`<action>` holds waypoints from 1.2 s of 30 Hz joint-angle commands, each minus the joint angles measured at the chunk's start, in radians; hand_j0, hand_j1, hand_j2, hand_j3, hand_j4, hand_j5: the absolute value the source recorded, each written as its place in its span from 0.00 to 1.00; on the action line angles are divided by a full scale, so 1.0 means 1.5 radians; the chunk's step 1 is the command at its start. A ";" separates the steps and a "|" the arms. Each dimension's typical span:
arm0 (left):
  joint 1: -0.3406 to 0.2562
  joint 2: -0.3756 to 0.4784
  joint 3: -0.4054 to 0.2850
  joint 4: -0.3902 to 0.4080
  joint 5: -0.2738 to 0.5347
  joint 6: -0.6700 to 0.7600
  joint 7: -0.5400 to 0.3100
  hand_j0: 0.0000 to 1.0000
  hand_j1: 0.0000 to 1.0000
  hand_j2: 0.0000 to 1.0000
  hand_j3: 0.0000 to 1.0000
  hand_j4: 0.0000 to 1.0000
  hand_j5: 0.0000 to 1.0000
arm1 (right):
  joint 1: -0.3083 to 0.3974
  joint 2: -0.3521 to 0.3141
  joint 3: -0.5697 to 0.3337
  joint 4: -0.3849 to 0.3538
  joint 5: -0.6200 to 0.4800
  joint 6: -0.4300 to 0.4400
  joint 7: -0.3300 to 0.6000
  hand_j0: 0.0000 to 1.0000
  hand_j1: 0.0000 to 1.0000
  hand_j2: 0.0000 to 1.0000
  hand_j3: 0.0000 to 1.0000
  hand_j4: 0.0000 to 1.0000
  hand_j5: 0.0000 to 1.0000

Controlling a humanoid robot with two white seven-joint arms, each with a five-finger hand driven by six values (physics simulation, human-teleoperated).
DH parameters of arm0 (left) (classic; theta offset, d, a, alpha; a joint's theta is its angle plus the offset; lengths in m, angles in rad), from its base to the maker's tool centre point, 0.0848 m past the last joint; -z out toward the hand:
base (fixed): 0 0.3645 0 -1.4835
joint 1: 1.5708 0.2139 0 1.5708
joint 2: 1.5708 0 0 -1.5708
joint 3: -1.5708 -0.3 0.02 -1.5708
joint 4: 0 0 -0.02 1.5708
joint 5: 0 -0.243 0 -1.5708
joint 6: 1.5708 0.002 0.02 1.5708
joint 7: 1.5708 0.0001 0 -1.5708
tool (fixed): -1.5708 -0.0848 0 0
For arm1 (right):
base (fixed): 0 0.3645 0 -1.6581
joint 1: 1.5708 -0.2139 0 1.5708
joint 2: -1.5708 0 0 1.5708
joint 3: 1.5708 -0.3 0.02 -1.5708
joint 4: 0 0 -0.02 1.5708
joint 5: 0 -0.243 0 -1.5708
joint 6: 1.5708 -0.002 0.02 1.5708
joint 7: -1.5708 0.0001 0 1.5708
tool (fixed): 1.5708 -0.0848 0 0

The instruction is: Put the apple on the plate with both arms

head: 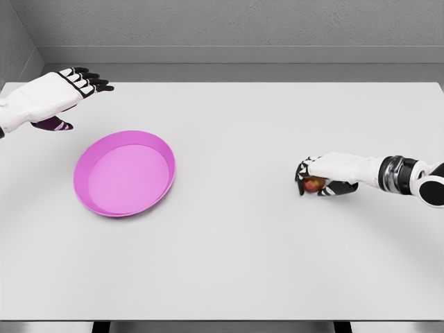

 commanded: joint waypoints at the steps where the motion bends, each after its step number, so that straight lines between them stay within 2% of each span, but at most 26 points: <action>1: 0.000 0.002 0.001 0.000 0.004 0.000 0.000 1.00 1.00 1.00 1.00 1.00 1.00 | 0.000 0.000 -0.004 -0.003 0.000 0.001 0.000 0.43 0.43 0.43 0.43 0.43 0.43; 10: 0.000 0.003 0.001 0.000 0.004 0.000 0.000 1.00 1.00 1.00 1.00 1.00 1.00 | -0.015 0.005 -0.008 -0.007 0.000 0.000 0.000 0.43 0.43 0.43 0.43 0.43 0.43; 13: 0.000 0.004 0.001 0.000 0.004 0.000 0.000 1.00 1.00 1.00 1.00 1.00 1.00 | -0.019 0.006 -0.008 -0.039 0.000 -0.001 0.000 0.43 0.43 0.43 0.43 0.43 0.43; 18: 0.000 0.004 0.001 0.000 0.004 0.000 0.000 1.00 1.00 1.00 1.00 1.00 1.00 | -0.030 0.029 -0.008 -0.057 0.000 -0.005 0.000 0.43 0.43 0.43 0.43 0.43 0.43; 33: -0.004 0.004 0.000 0.000 0.004 0.000 0.000 1.00 1.00 1.00 1.00 1.00 1.00 | -0.049 0.104 0.003 -0.057 0.000 -0.006 0.000 0.43 0.43 0.43 0.43 0.43 0.43; 36: -0.004 0.004 0.000 0.000 0.004 0.000 0.000 1.00 1.00 1.00 1.00 1.00 1.00 | -0.069 0.125 0.023 -0.056 0.000 -0.005 0.000 0.43 0.43 0.43 0.43 0.43 0.43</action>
